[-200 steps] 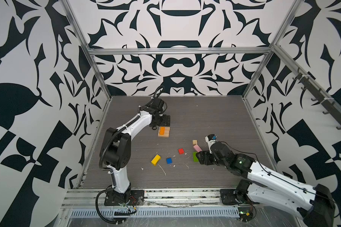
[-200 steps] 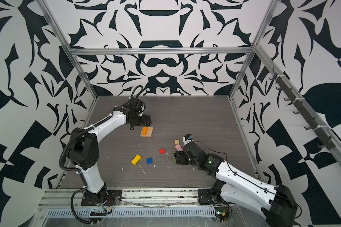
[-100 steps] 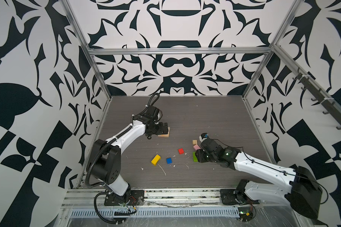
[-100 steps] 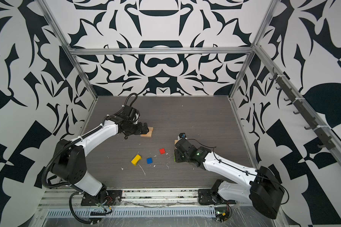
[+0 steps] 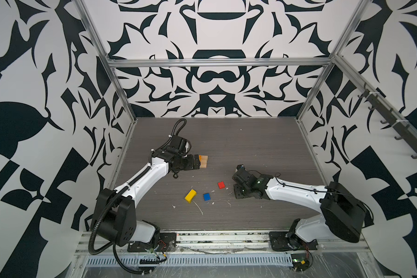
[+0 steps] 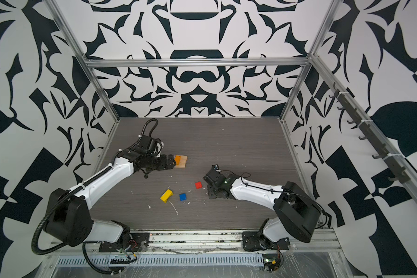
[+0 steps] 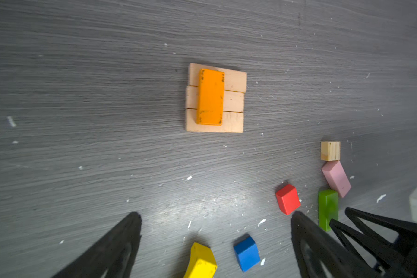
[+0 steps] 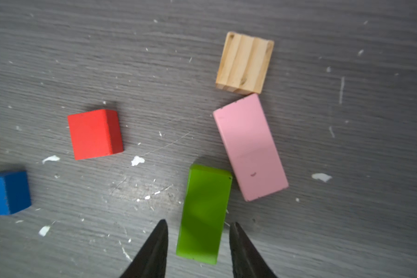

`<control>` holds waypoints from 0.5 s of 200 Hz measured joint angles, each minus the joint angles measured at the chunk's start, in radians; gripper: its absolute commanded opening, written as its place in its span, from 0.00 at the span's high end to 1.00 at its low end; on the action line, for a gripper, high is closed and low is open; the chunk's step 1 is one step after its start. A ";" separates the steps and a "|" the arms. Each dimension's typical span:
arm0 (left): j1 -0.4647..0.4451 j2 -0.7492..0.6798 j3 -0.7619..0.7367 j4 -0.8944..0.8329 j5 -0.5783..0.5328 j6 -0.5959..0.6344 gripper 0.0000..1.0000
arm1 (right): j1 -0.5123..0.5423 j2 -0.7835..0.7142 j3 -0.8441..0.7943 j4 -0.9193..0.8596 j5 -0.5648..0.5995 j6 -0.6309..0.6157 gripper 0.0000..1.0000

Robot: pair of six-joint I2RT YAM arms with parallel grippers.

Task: Build the wood block tower
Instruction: 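Close the right gripper on the green bar while the left gripper draws back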

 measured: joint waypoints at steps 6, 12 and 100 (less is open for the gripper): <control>0.005 -0.005 -0.005 0.002 0.000 0.001 0.00 | 0.002 0.011 0.003 0.000 0.002 0.004 0.56; 0.009 -0.010 -0.010 0.002 0.000 0.001 0.00 | 0.004 0.019 0.004 0.001 0.004 0.008 0.57; 0.023 -0.052 -0.062 0.006 0.005 0.007 0.00 | 0.011 0.055 0.006 0.001 0.057 0.059 0.58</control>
